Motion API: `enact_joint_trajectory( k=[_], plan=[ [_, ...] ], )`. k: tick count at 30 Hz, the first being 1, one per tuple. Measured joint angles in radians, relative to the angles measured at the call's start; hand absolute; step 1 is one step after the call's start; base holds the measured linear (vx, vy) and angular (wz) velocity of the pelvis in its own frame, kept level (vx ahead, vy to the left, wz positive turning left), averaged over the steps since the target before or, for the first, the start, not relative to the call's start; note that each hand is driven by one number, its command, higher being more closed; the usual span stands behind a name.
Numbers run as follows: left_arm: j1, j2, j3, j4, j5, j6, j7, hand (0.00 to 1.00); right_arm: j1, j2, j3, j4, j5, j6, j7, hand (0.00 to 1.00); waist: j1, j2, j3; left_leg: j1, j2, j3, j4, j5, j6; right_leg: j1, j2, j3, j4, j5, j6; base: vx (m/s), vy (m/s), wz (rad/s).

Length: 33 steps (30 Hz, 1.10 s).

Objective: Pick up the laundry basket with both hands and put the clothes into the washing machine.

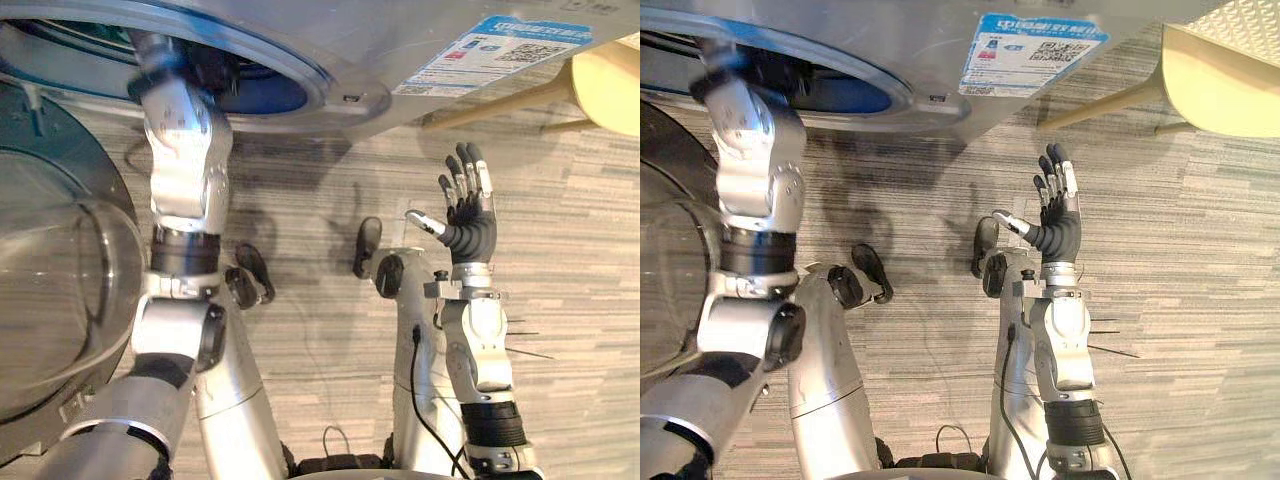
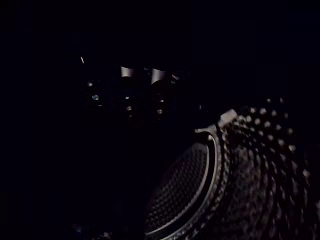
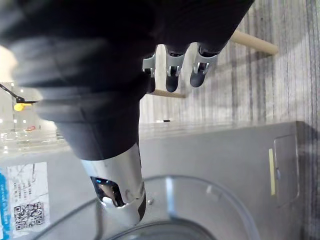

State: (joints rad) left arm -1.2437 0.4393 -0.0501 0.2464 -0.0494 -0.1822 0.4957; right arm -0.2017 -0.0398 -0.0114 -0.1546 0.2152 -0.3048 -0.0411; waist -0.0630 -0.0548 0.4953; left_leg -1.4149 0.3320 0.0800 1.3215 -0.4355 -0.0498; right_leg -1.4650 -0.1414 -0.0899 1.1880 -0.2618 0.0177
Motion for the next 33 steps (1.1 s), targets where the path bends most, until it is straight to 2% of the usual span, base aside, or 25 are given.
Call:
enact_joint_trajectory(
  k=[1, 2, 5, 7, 9, 11, 12, 15, 18, 20, 22, 24, 27, 28, 30, 32, 33],
  plan=[
    [-0.019, 0.016, -0.015, 0.0, 0.02, 0.001, 0.012, 1.0, 0.0, -0.003, 0.001, -0.007, 0.005, 0.0, 0.001, 0.0, -0.002, 0.0, 0.0, -0.004, 0.0, -0.001, 0.005, -0.001, 0.001, -0.003, 0.0, 0.001, 0.003, 0.0, 0.0, -0.02, 0.038, -0.06],
    [-0.053, 0.05, -0.045, 0.0, 0.07, 0.004, 0.034, 0.0, 0.001, -0.01, 0.002, -0.022, 0.013, -0.003, 0.002, 0.0, -0.006, 0.0, 0.0, -0.008, 0.001, 0.0, 0.013, -0.004, 0.007, -0.008, 0.0, 0.004, 0.009, 0.0, 0.001, -0.02, 0.026, -0.04],
    [-0.075, 0.126, -0.098, 0.047, 0.222, 0.038, 0.056, 0.0, 0.002, -0.012, 0.002, -0.044, 0.052, -0.029, 0.009, 0.0, -0.007, 0.0, 0.0, -0.008, 0.002, 0.002, 0.022, -0.012, 0.019, -0.009, 0.0, 0.007, 0.014, 0.004, 0.007, -0.04, 0.029, -0.01],
    [-0.076, 0.136, -0.109, 0.078, 0.31, 0.071, 0.044, 0.0, 0.003, -0.016, 0.007, -0.056, 0.052, -0.037, 0.028, 0.0, -0.006, 0.0, 0.0, -0.009, 0.001, 0.006, 0.024, -0.013, 0.021, -0.01, -0.001, 0.012, 0.012, 0.008, 0.013, -0.06, 0.027, 0.0],
    [-0.079, 0.135, -0.11, 0.104, 0.343, 0.093, 0.006, 0.0, 0.003, -0.019, 0.02, -0.067, 0.052, -0.038, 0.043, 0.0, -0.006, 0.0, 0.0, -0.009, 0.001, 0.011, 0.026, -0.015, 0.024, -0.01, -0.001, 0.016, 0.007, 0.011, 0.019, -0.07, 0.03, -0.05],
    [-0.084, 0.129, -0.114, 0.157, 0.408, 0.129, -0.091, 0.0, 0.004, -0.019, 0.02, -0.071, 0.051, -0.034, 0.067, 0.0, -0.008, 0.0, 0.0, -0.009, 0.002, 0.013, 0.027, -0.014, 0.024, -0.01, 0.0, 0.019, 0.004, 0.015, 0.023, -0.05, 0.024, -0.04],
    [-0.084, 0.123, -0.113, 0.174, 0.421, 0.136, -0.111, 0.0, 0.004, -0.019, 0.019, -0.071, 0.051, -0.034, 0.068, 0.0, -0.008, 0.0, 0.0, -0.009, 0.002, 0.013, 0.028, -0.014, 0.024, -0.01, 0.001, 0.02, 0.004, 0.016, 0.022, -0.03, 0.017, -0.03],
    [-0.069, 0.067, -0.081, 0.24, 0.444, 0.179, -0.231, 0.0, 0.007, -0.016, 0.011, -0.096, 0.052, -0.011, 0.082, 0.0, -0.009, 0.0, 0.0, -0.009, 0.002, 0.012, 0.033, -0.016, 0.026, -0.01, 0.001, 0.02, 0.01, 0.017, 0.021, 0.0, 0.0, 0.0],
    [-0.042, 0.035, -0.049, 0.228, 0.435, 0.182, -0.281, 0.0, 0.007, -0.012, 0.002, -0.109, 0.051, 0.003, 0.091, 0.0, -0.009, 0.0, 0.0, -0.009, 0.001, 0.008, 0.036, -0.016, 0.027, -0.008, 0.001, 0.019, 0.015, 0.016, 0.021, 0.0, 0.0, 0.0],
    [0.024, 0.027, -0.018, 0.149, 0.432, 0.182, -0.28, 0.0, 0.01, -0.005, -0.002, -0.109, 0.051, 0.005, 0.092, 0.0, -0.01, 0.0, 0.0, -0.003, 0.001, 0.007, 0.037, -0.016, 0.027, -0.001, 0.0, 0.018, 0.017, 0.015, 0.021, -0.02, 0.003, 0.01],
    [0.126, 0.004, 0.042, 0.051, 0.421, 0.167, -0.261, 0.0, 0.017, -0.005, -0.001, -0.109, 0.05, 0.004, 0.089, 0.0, -0.009, 0.0, 0.0, 0.015, 0.0, 0.007, 0.035, -0.016, 0.027, 0.013, -0.001, 0.019, 0.02, 0.011, 0.021, -0.04, -0.004, 0.05],
    [0.282, -0.032, 0.117, -0.035, 0.385, 0.132, -0.216, 0.0, 0.033, -0.005, -0.002, -0.11, 0.05, -0.001, 0.085, 0.0, -0.006, 0.001, 0.0, 0.058, -0.001, 0.008, 0.016, -0.016, 0.025, 0.052, -0.002, 0.016, 0.014, 0.003, 0.017, -0.05, -0.035, 0.09],
    [0.425, -0.069, 0.191, -0.122, 0.347, 0.12, -0.19, 0.0, 0.056, -0.004, 0.0, -0.113, 0.046, -0.001, 0.083, 0.0, 0.008, 0.001, -0.001, 0.102, -0.003, 0.007, -0.017, -0.008, 0.013, 0.094, -0.003, 0.007, -0.005, -0.004, 0.015, -0.05, -0.062, 0.09],
    [0.484, -0.096, 0.229, -0.151, 0.322, 0.107, -0.184, 0.0, 0.064, -0.003, 0.0, -0.118, 0.037, -0.001, 0.078, 0.0, 0.02, 0.001, -0.001, 0.126, -0.006, 0.007, -0.037, -0.002, 0.002, 0.115, -0.003, 0.003, -0.017, -0.006, 0.011, -0.04, -0.075, 0.12],
    [0.573, -0.146, 0.28, -0.178, 0.278, 0.094, -0.182, 0.0, 0.065, 0.002, 0.002, -0.118, 0.009, -0.001, 0.063, 0.0, 0.026, 0.003, -0.002, 0.171, -0.02, 0.004, -0.075, 0.009, -0.014, 0.158, -0.007, -0.003, -0.037, -0.01, 0.005, -0.03, -0.076, 0.19],
    [0.707, -0.234, 0.319, -0.209, 0.234, 0.075, -0.181, 0.0, 0.087, 0.006, 0.009, -0.118, -0.013, -0.001, 0.061, 0.0, 0.028, 0.01, -0.04, 0.212, -0.027, 0.002, -0.125, 0.021, -0.023, 0.201, -0.015, -0.022, -0.067, -0.017, -0.004, 0.0, -0.071, 0.2],
    [0.738, -0.254, 0.321, -0.209, 0.216, 0.069, -0.182, 0.0, 0.095, 0.007, 0.01, -0.118, -0.024, 0.0, 0.058, 0.0, 0.029, 0.011, -0.051, 0.224, -0.033, 0.002, -0.139, 0.026, -0.026, 0.212, -0.017, -0.023, -0.074, -0.018, -0.005, 0.03, -0.062, 0.18]
  ],
)
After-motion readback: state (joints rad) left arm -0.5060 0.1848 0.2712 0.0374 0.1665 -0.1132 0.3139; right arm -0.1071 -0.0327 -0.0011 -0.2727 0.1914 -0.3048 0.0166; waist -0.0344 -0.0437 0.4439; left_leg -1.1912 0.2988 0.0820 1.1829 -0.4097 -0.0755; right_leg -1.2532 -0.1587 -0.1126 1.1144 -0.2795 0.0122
